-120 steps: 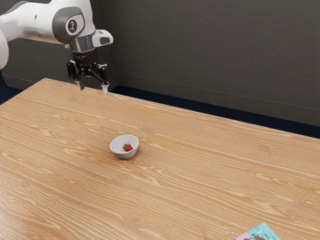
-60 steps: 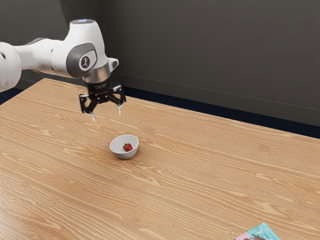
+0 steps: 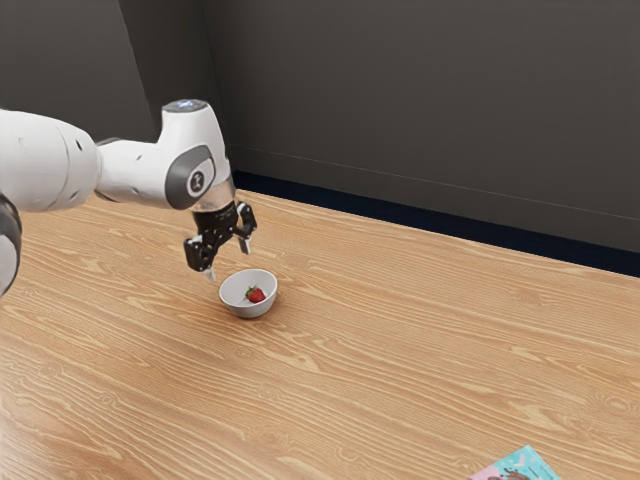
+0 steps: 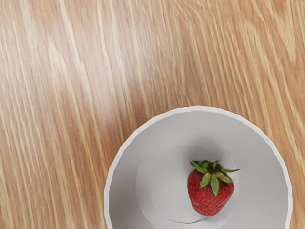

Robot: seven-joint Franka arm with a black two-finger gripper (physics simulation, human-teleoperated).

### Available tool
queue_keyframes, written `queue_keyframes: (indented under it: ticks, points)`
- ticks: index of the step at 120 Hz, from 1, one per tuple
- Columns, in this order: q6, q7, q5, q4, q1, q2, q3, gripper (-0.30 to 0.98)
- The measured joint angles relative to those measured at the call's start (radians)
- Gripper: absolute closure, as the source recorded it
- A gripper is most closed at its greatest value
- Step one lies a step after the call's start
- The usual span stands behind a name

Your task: Take strawberry from the bowl

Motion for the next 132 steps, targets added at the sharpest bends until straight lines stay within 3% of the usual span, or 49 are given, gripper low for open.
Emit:
queue_keyframes:
  ticks: [24, 77, 132]
  points:
    - [-0.015, -0.094, -0.013, 0.042, 0.027, 0.050, -0.007, 0.03]
    - [-0.007, -0.185, -0.016, 0.099, 0.045, 0.125, -0.038, 0.28]
    - [0.008, -0.214, -0.024, 0.137, 0.052, 0.198, -0.067, 0.33]
